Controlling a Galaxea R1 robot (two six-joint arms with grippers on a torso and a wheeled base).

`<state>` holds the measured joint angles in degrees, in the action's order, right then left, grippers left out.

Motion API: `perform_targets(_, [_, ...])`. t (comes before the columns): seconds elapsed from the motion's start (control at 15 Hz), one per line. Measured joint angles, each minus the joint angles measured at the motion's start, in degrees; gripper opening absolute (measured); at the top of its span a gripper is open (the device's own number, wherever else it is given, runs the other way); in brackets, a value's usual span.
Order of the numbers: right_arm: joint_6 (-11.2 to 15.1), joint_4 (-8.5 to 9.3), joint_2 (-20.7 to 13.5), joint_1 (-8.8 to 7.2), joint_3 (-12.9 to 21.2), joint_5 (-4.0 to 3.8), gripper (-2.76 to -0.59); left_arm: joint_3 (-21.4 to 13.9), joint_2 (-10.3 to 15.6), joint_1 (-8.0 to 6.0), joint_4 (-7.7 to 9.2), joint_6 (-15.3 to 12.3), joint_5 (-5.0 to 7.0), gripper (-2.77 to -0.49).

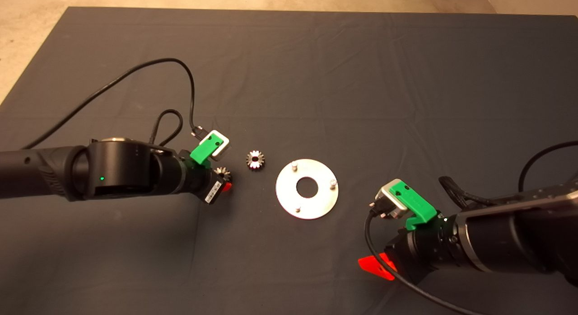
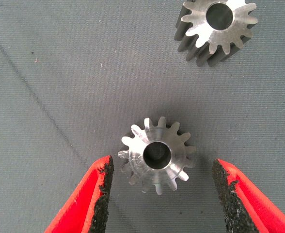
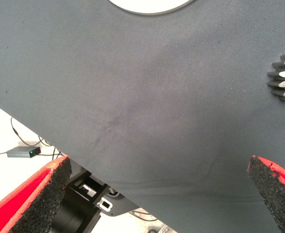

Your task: Install three planetary gears onto the carrier pins

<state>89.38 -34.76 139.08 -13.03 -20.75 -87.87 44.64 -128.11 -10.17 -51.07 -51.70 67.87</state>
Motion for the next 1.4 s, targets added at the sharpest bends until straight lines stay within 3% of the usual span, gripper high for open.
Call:
perform_targets(0.2, [0.00,0.00,0.00,0.00,0.00,0.02,-0.63,0.04,0.02,0.30,0.00,0.00,0.00,-2.01])
perform_targets(0.53, [0.00,0.00,0.00,0.00,0.00,0.02,-0.63,0.67,0.02,1.41,-0.33,0.05,-0.79,-2.02])
perform_targets(0.67, [0.00,0.00,0.00,0.02,0.00,0.00,-0.63,1.30,0.00,1.99,-0.65,0.08,-0.89,-2.15])
perform_targets(0.8, [0.00,0.00,0.00,0.00,0.00,0.01,-0.63,1.80,0.00,2.56,-0.67,0.07,-2.00,-2.15])
perform_targets(1.07, [-0.02,0.00,-0.02,0.00,0.00,0.02,-0.63,2.16,-0.13,2.56,-0.63,0.07,-2.94,-2.30])
perform_targets(1.4, [-0.02,0.00,0.00,0.00,0.00,0.01,-0.63,2.16,-0.11,2.56,-0.63,0.13,-2.97,-2.42])
